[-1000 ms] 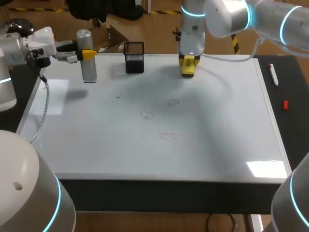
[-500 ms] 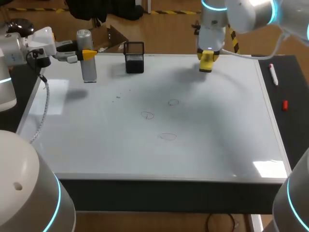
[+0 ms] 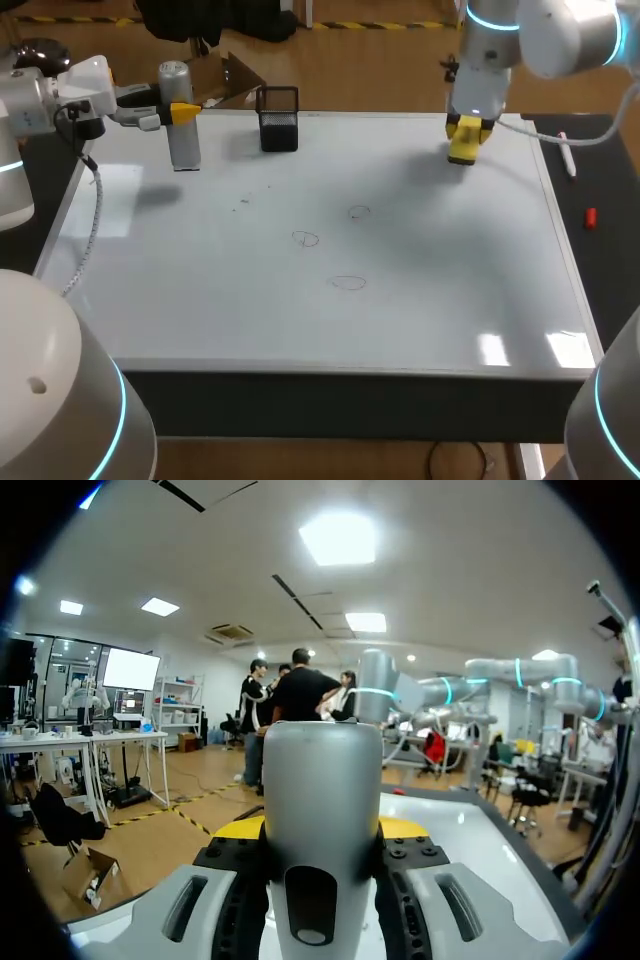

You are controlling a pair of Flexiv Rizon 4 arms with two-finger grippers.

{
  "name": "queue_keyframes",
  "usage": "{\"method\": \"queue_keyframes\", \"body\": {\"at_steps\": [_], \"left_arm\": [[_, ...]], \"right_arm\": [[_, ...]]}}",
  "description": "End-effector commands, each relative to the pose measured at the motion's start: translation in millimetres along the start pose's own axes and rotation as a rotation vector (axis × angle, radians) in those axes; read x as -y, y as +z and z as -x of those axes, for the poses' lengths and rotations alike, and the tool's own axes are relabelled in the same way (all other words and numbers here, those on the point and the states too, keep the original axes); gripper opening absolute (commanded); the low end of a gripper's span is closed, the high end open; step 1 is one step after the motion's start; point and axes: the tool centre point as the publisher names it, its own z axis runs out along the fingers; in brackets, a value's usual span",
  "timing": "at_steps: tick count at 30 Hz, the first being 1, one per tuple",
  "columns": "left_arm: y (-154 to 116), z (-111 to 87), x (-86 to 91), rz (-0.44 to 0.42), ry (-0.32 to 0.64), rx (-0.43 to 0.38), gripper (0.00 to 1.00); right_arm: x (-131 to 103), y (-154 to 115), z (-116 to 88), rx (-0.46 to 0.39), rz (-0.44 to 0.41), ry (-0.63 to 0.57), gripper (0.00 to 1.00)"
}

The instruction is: Pick up the inspection probe, press it on each red-marked spot on the whiteboard one by one, put down the probe, pick up the eraser, and wipe off all the red marks.

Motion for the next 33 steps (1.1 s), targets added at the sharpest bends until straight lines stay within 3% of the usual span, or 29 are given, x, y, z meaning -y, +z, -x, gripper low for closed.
{"method": "queue_keyframes", "body": {"at_steps": [1, 13, 33], "left_arm": [[0, -1.4, 0.8, -0.001, 0.002, 0.005, 0.0], [0, -1.4, 0.8, -0.001, 0.002, 0.005, 0.0], [0, -1.4, 0.8, -0.001, 0.002, 0.005, 0.0]], "right_arm": [[2, 2, -7, -0.018, 0.007, 0.001, 0.0], [-9, -5, -17, 0.0, -0.002, 0.007, 0.0], [-9, -5, -17, 0.0, -0.002, 0.007, 0.0]]}}
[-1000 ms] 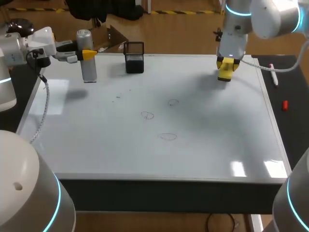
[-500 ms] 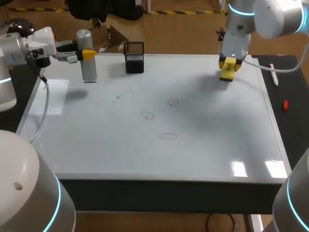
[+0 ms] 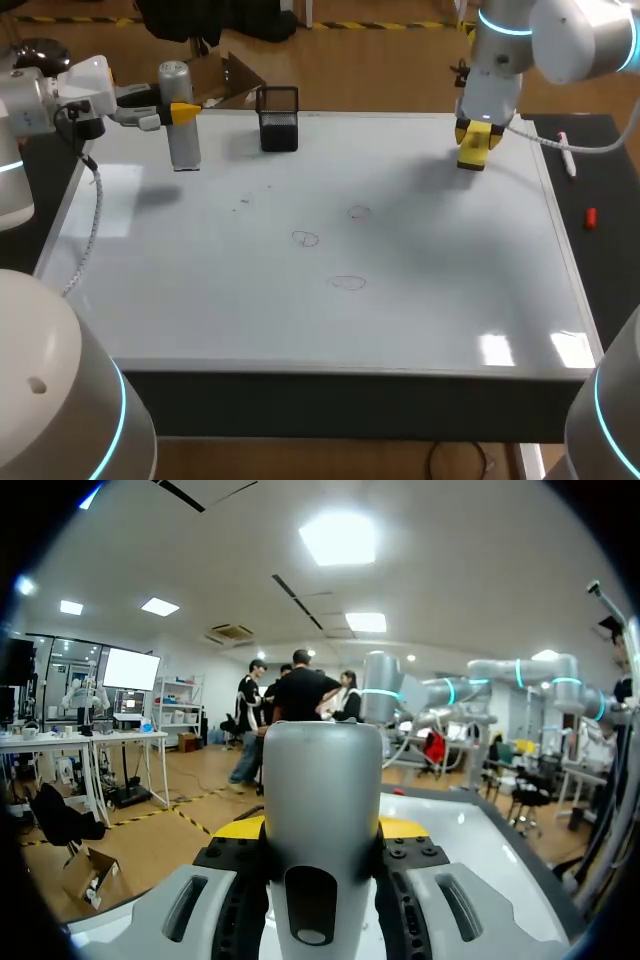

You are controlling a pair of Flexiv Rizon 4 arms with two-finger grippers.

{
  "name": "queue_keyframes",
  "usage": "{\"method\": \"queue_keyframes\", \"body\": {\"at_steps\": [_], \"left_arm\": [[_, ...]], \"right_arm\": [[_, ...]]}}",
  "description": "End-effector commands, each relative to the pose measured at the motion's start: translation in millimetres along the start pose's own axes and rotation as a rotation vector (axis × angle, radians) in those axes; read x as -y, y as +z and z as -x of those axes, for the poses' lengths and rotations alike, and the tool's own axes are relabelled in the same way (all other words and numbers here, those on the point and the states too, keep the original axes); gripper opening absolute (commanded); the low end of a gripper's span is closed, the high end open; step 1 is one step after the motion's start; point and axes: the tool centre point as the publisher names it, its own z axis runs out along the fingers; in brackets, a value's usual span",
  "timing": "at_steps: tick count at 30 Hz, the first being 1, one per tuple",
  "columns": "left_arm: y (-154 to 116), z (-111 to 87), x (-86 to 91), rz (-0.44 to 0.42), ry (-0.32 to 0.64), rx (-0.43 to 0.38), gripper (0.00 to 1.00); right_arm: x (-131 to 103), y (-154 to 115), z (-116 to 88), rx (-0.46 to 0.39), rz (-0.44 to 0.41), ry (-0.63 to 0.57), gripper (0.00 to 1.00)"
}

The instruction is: Pick up the inspection probe, press it on each red-marked spot on the whiteboard one by one, put down the probe, pick up the eraser, and wipe off all the red marks.

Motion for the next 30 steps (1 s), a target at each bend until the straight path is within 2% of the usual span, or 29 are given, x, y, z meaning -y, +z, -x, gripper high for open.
{"method": "queue_keyframes", "body": {"at_steps": [1, 7, 15, 21, 25, 30], "left_arm": [[0, -1.4, 0.8, -0.001, 0.002, 0.005, 0.0], [20, -30.4, 5.1, -0.031, 0.014, -0.07, 0.0], [52, -89.8, 3.4, -0.109, 0.028, -0.222, 0.0], [75, -126.7, 0.2, -0.148, 0.049, -0.327, 0.0], [91, -143.7, -4.5, -0.144, 0.057, -0.385, 0.0], [111, -155.7, -13.7, -0.134, 0.049, -0.445, 0.0]], "right_arm": [[0, -2, -1, -0.004, -0.002, -0.002, 0.0], [0, -2, -1, -0.004, -0.002, -0.002, 0.0], [0, -2, -1, -0.004, -0.002, -0.002, 0.0], [0, -2, -1, -0.004, -0.002, -0.002, 0.0], [0, -2, -1, -0.004, -0.002, -0.002, 0.0], [0, -2, -1, -0.004, -0.002, -0.002, 0.0]]}}
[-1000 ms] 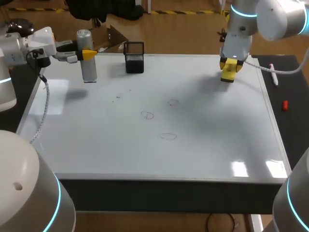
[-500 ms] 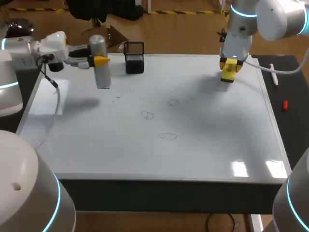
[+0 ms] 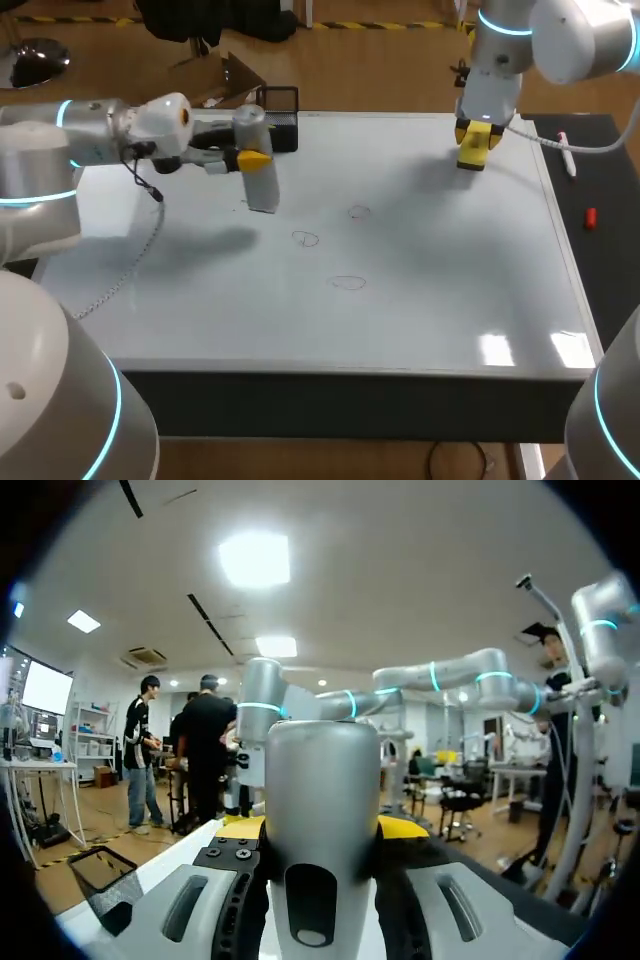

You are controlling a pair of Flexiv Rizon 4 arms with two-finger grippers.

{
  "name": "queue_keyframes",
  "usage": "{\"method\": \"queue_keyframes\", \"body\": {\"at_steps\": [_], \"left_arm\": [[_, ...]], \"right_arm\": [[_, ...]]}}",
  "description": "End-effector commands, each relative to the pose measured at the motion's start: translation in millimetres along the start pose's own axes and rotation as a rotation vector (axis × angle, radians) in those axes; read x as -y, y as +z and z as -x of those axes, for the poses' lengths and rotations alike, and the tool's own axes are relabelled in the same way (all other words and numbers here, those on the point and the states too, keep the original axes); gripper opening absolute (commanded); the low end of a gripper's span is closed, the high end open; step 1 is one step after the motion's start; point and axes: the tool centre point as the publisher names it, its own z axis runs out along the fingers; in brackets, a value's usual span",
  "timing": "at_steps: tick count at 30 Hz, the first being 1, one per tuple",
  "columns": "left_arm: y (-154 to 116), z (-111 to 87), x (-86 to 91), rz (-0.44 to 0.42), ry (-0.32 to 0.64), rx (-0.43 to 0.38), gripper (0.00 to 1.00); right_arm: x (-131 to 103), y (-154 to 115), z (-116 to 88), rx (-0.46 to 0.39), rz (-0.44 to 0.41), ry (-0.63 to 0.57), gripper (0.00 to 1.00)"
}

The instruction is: Pick up the inspection probe, press it on each red-marked spot on the whiteboard one by one, put down the probe, pick up the eraser, and wipe off all the red marks.

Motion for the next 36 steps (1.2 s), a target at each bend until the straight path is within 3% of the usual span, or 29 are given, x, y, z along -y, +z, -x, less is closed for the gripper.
{"method": "queue_keyframes", "body": {"at_steps": [1, 15, 36], "left_arm": [[18, 8.2, -11.6, -0.001, -0.003, -0.048, 0.0], [49, 7.9, -41.9, -0.021, -0.038, -0.125, 0.0], [51, -4.9, -64.1, -0.031, -0.055, -0.15, 0.0]], "right_arm": [[0, -2, -1, -0.004, -0.002, -0.002, 0.0], [0, -2, -1, -0.004, -0.002, -0.002, 0.0], [0, -2, -1, -0.004, -0.002, -0.002, 0.0]]}}
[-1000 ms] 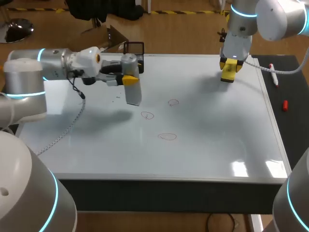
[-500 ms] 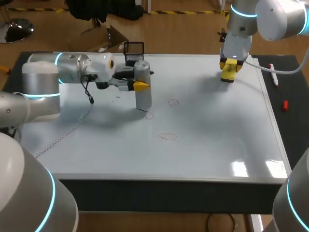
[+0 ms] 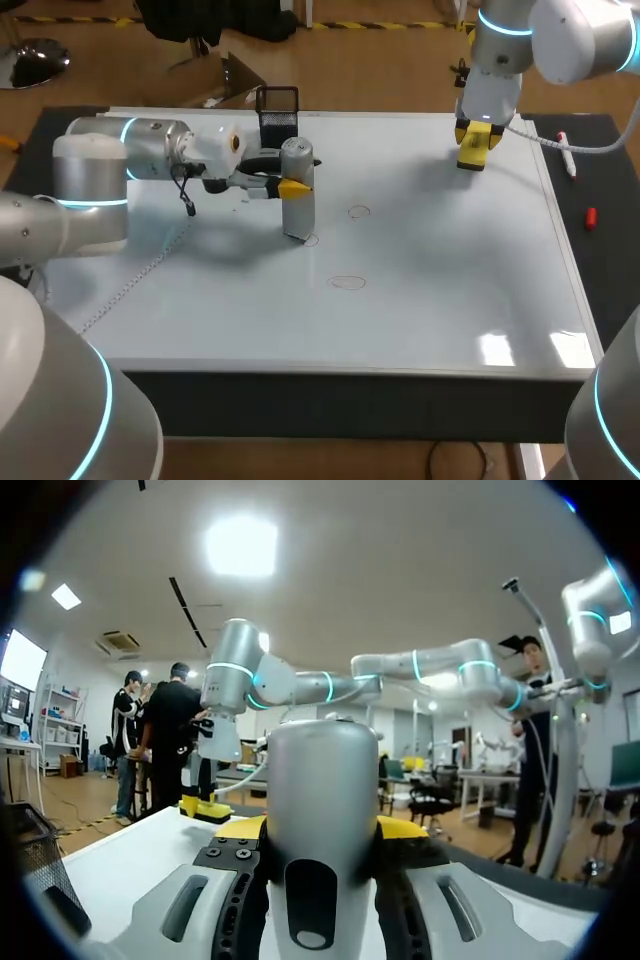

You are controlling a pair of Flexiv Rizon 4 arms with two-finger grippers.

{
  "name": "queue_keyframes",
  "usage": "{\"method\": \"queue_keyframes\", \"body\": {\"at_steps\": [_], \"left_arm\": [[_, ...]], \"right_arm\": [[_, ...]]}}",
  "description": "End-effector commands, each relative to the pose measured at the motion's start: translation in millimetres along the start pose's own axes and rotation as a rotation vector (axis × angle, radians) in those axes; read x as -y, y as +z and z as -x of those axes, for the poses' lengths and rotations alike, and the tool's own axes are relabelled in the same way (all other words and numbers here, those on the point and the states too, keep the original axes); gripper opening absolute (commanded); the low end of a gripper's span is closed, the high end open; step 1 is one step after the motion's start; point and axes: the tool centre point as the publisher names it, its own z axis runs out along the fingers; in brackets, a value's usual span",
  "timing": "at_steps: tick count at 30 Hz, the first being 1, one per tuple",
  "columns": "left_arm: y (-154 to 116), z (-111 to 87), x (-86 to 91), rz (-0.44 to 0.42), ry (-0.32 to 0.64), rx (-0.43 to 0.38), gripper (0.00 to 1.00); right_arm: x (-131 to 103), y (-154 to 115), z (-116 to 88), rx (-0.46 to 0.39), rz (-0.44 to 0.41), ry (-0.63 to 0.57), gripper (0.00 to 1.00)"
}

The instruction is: Pick up the inspection probe, press it on each red-marked spot on the whiteboard one by one, put down the probe, pick up the eraser, and wipe off all the red marks.

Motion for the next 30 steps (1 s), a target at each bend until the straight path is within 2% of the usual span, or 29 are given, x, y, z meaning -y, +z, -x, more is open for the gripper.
{"method": "queue_keyframes", "body": {"at_steps": [1, 7, 20, 30], "left_arm": [[0, -1.5, -3.2, -0.005, -0.002, 0.0, 0.0], [0, -1.4, -8.3, 0.006, -0.008, -0.001, 0.0], [2, -0.3, -6.3, 0.007, -0.007, 0.0, 0.0], [1, -0.9, 15.7, -0.002, 0.019, 0.015, 0.0]], "right_arm": [[0, -2, -1, -0.004, -0.001, -0.002, 0.0], [0, -2, -1, -0.004, -0.001, -0.002, 0.0], [0, -2, -1, -0.004, -0.001, -0.002, 0.0], [0, -2, -1, -0.004, -0.001, -0.002, 0.0]]}}
